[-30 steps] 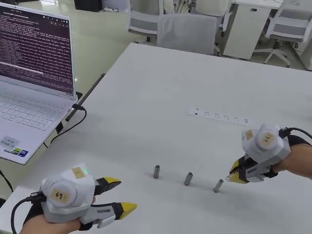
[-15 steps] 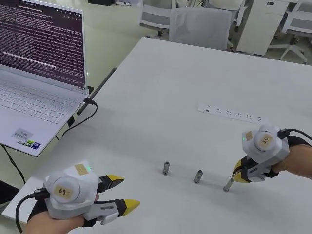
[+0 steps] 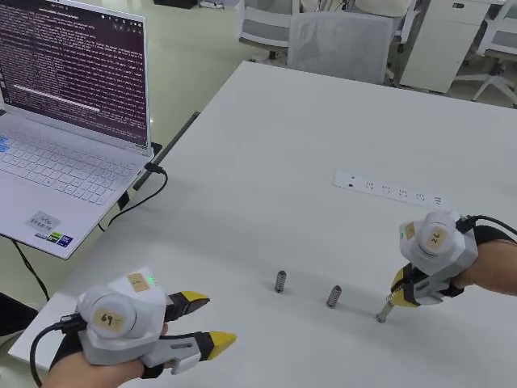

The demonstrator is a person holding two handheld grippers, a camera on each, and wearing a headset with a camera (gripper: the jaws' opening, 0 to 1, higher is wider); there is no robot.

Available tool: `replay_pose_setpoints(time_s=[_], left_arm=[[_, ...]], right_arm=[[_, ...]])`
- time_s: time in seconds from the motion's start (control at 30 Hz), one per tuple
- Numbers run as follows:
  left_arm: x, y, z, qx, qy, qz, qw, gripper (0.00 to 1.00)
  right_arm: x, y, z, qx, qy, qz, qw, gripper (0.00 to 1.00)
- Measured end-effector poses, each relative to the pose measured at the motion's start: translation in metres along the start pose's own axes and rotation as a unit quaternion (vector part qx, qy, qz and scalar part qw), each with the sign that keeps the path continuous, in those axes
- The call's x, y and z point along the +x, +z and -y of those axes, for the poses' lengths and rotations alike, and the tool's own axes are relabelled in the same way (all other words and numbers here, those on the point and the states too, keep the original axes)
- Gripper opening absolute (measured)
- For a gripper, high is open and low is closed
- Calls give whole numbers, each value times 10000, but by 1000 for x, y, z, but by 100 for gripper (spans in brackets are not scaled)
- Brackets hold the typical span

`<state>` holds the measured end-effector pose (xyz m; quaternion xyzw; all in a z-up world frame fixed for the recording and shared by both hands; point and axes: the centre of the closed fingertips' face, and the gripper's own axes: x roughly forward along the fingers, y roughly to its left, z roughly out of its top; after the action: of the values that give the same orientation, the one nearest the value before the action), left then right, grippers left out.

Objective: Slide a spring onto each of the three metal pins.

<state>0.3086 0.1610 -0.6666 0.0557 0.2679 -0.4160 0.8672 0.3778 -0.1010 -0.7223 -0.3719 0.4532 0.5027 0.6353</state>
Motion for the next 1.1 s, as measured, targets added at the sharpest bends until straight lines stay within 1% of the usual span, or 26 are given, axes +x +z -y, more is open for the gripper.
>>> replay_pose_setpoints(time_s=[0.17, 0.3, 0.53, 0.83, 1.0, 1.1], left_arm=[[1, 1, 1, 13, -16, 4, 10000, 36], [0, 1, 1, 12, -19, 2, 10000, 36], [0, 0, -1, -12, -11, -1, 10000, 36], [-1, 2, 0, 7, -3, 18, 10000, 36], [-2, 3, -3, 7, 20, 19, 10000, 36], [-3, 2, -4, -8, 36, 18, 10000, 36]], right_arm=[[1, 1, -1, 41, 18, 36, 10000, 9], [2, 0, 0, -3, 35, -8, 10000, 9], [2, 0, -5, -51, 89, -63, 9999, 9], [12, -5, -3, -60, 105, -155, 9998, 9], [20, -9, -3, -61, 119, -267, 9996, 9], [21, -8, -1, -26, 107, -269, 9996, 9]])
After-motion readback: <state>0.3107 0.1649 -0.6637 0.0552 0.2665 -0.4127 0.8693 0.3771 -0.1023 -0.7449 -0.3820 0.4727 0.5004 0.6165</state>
